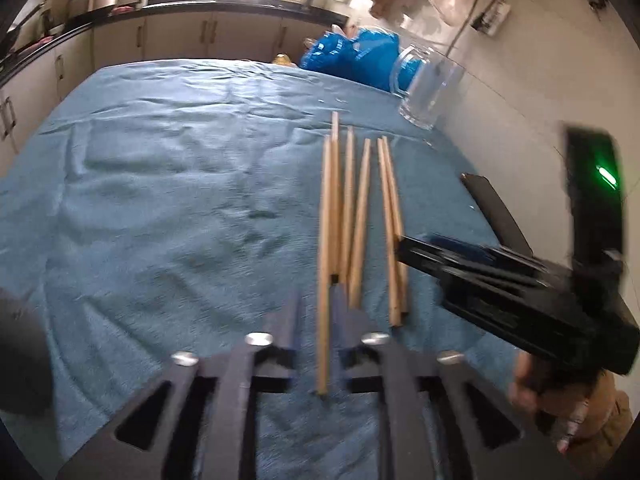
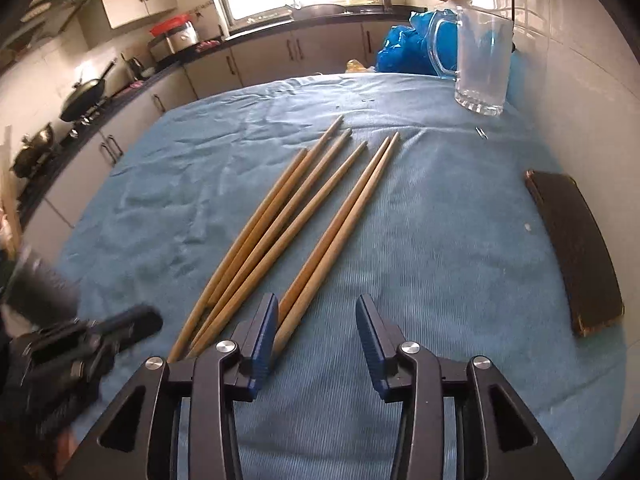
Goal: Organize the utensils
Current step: 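Lower the left tool onto a wooden chopstick, close it and lift, then grasp a chopstick with the right tool while the left tool holds its chopstick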
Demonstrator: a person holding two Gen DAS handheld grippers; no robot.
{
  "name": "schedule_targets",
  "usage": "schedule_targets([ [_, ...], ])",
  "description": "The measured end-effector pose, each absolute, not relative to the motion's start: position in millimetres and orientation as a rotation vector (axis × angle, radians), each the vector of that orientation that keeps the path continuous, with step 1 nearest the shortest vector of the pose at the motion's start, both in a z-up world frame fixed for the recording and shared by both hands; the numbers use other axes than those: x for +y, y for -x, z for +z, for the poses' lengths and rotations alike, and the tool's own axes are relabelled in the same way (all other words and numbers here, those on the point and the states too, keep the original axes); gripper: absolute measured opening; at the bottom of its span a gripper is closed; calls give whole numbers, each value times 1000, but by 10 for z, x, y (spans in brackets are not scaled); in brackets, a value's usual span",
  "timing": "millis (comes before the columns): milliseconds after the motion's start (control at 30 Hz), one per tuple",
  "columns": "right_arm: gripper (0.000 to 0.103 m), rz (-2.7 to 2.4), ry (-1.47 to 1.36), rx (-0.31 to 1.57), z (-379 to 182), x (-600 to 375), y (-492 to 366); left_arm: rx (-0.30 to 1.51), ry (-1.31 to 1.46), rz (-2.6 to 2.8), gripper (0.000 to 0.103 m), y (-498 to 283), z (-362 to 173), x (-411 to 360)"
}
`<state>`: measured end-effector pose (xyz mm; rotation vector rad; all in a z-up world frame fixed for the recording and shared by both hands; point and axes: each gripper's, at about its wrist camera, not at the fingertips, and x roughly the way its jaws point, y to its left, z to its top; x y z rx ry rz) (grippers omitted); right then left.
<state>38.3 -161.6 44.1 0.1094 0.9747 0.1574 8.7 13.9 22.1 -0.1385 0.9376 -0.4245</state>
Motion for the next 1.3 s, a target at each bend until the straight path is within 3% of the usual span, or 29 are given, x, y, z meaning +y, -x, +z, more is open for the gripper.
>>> schedule_targets([
  [33, 44, 149, -99, 986, 409, -1597, -469, 939, 120, -427, 34, -111, 199, 79],
  [67, 44, 135, -84, 997, 366, -1575, -561, 951, 87, -407, 32, -128, 164, 32],
  [100, 44, 127, -60, 980, 353, -1558, -616, 946, 51, -375, 27, -147, 146, -4],
  [167, 44, 101, -1, 981, 341, -1519, -675, 966, 56, -345, 4, -164, 159, 37],
  [233, 44, 66, -31, 1004, 353, -1646, -643, 989, 115, -326, 0, -157, 183, 178],
  [567, 45, -111, -224, 1046, 388, -2755, 66, 1070, 265, -299, 0, 220, 154, 636],
  [767, 46, -53, -224, 964, 621, -2810, 173, 987, 187, -309, 1, 318, 353, 503],
  [833, 46, 6, -215, 949, 649, -2740, 110, 981, 166, -313, 2, 224, 366, 413],
  [933, 46, 83, -177, 932, 630, -2616, -66, 981, 137, -320, 14, 85, 310, 311],
  [1300, 46, 3, -22, 977, 534, -2649, -665, 999, 97, -299, 14, -144, 163, 180],
])
